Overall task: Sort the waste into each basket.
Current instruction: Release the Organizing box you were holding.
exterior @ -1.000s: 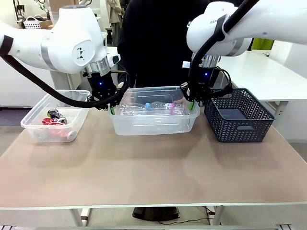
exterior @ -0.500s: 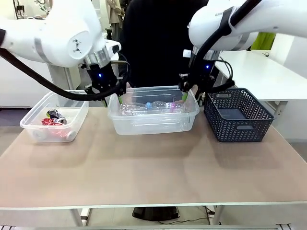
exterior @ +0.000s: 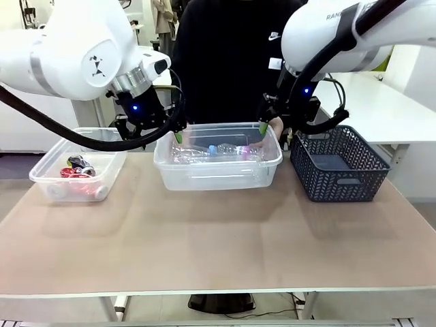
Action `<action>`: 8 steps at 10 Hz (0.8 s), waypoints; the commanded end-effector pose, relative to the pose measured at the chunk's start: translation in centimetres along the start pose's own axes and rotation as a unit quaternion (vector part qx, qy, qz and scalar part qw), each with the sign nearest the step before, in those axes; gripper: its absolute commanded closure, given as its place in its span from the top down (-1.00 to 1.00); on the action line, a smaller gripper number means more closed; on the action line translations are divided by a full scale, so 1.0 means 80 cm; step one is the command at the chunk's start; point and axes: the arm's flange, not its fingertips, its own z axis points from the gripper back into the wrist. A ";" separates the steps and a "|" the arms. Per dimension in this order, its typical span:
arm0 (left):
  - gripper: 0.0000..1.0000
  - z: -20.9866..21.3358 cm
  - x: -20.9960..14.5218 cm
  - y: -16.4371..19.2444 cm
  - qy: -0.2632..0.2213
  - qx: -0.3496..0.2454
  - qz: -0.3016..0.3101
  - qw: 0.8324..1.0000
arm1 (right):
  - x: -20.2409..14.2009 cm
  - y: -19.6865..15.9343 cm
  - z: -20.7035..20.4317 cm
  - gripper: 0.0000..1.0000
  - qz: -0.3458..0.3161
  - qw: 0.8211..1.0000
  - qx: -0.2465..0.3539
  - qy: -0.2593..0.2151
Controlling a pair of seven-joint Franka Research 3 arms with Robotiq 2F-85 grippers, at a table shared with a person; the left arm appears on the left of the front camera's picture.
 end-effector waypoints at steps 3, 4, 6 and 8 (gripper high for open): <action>1.00 -0.003 -0.001 0.002 0.004 -0.003 -0.008 1.000 | -0.003 -0.002 -0.005 1.00 -0.001 1.000 -0.001 0.004; 1.00 -0.003 -0.001 0.002 0.004 -0.003 -0.008 1.000 | -0.003 -0.002 -0.005 1.00 -0.001 1.000 -0.001 0.004; 1.00 -0.003 -0.001 0.002 0.004 -0.003 -0.008 1.000 | -0.003 -0.002 -0.005 1.00 -0.001 1.000 -0.001 0.004; 1.00 -0.003 -0.001 0.002 0.004 -0.003 -0.008 1.000 | -0.003 -0.002 -0.005 1.00 -0.001 1.000 -0.001 0.004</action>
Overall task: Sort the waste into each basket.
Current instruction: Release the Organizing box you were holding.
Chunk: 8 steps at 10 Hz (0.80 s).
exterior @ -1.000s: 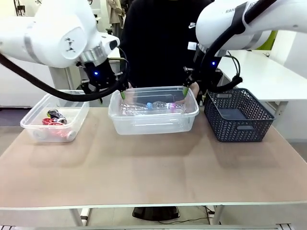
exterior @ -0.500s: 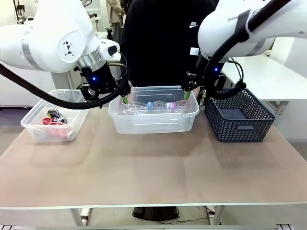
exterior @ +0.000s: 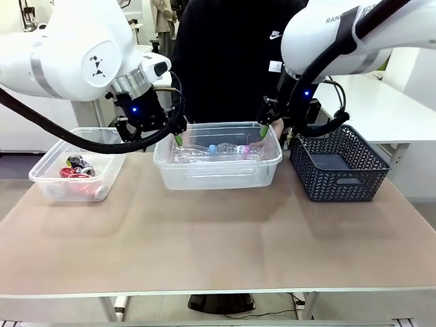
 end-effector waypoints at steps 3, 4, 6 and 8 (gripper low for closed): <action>1.00 0.036 -0.014 0.000 0.002 -0.048 -0.034 0.998 | -0.036 0.000 0.034 1.00 0.030 0.998 0.060 -0.019; 1.00 0.071 -0.039 0.015 0.010 -0.051 -0.046 0.998 | -0.078 -0.007 0.068 1.00 0.014 0.996 0.088 -0.017; 1.00 0.125 -0.114 0.046 0.011 -0.086 -0.089 0.992 | -0.158 -0.009 0.115 1.00 0.007 0.986 0.167 0.028; 1.00 0.132 -0.180 0.049 0.003 -0.034 -0.163 0.986 | -0.210 -0.004 0.126 1.00 0.053 0.994 0.100 0.009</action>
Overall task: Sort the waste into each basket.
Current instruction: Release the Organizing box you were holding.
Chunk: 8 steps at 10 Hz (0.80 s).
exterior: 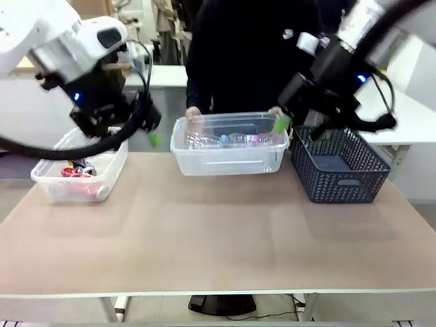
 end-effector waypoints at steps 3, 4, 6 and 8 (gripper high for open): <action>1.00 0.000 0.000 0.000 0.000 0.000 0.000 1.000 | 0.000 0.000 0.000 1.00 0.000 1.000 0.000 0.000; 1.00 0.000 0.000 0.000 0.000 0.000 0.000 1.000 | -0.033 0.002 0.002 1.00 0.037 0.999 -0.025 -0.002; 1.00 0.027 -0.033 0.028 -0.002 -0.130 -0.001 0.992 | -0.047 -0.026 0.041 1.00 -0.015 0.960 0.272 -0.070; 1.00 0.062 -0.045 0.104 -0.049 -0.423 0.057 0.903 | -0.070 -0.082 0.073 1.00 -0.218 0.862 0.430 -0.154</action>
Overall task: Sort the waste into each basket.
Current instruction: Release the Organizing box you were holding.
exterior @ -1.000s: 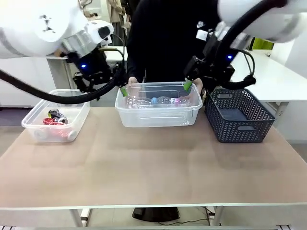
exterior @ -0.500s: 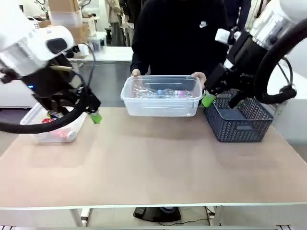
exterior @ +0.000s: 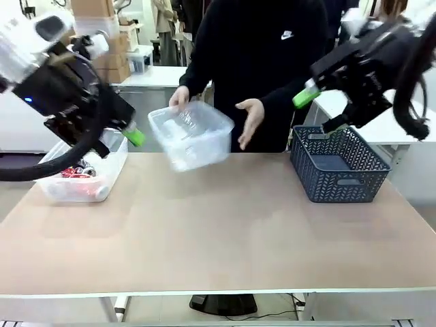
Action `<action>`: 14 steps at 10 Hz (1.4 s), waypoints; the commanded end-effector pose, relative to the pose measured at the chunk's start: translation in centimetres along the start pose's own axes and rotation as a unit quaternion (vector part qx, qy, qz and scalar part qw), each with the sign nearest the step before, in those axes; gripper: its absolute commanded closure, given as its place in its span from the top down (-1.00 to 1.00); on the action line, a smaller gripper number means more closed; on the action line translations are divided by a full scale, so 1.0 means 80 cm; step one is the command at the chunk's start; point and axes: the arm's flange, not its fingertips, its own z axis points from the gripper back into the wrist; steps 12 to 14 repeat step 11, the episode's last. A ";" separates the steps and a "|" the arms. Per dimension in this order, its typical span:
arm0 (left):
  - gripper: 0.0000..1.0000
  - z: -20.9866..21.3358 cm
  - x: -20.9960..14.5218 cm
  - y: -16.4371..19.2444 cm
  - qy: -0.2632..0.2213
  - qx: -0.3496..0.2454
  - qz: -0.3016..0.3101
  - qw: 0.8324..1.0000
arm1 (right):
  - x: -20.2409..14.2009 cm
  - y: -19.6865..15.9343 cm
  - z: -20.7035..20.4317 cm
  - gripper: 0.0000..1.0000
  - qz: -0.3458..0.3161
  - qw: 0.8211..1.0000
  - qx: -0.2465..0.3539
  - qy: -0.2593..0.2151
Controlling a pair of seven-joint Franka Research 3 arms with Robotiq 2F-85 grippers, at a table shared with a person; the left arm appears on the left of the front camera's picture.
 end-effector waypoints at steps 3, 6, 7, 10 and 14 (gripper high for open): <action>1.00 0.057 -0.036 0.109 -0.156 -0.397 0.179 0.886 | -0.037 -0.078 0.051 1.00 -0.240 0.902 0.282 -0.222; 1.00 0.075 -0.028 0.090 -0.085 -0.234 0.077 0.965 | -0.016 -0.050 0.055 1.00 -0.095 0.986 0.125 -0.057; 1.00 0.075 -0.028 0.090 -0.085 -0.234 0.077 0.965 | -0.016 -0.050 0.055 1.00 -0.095 0.986 0.125 -0.057; 1.00 0.075 -0.028 0.090 -0.085 -0.234 0.077 0.965 | -0.016 -0.050 0.055 1.00 -0.095 0.986 0.125 -0.057; 1.00 0.075 -0.028 0.090 -0.085 -0.234 0.077 0.965 | -0.016 -0.050 0.055 1.00 -0.095 0.986 0.125 -0.057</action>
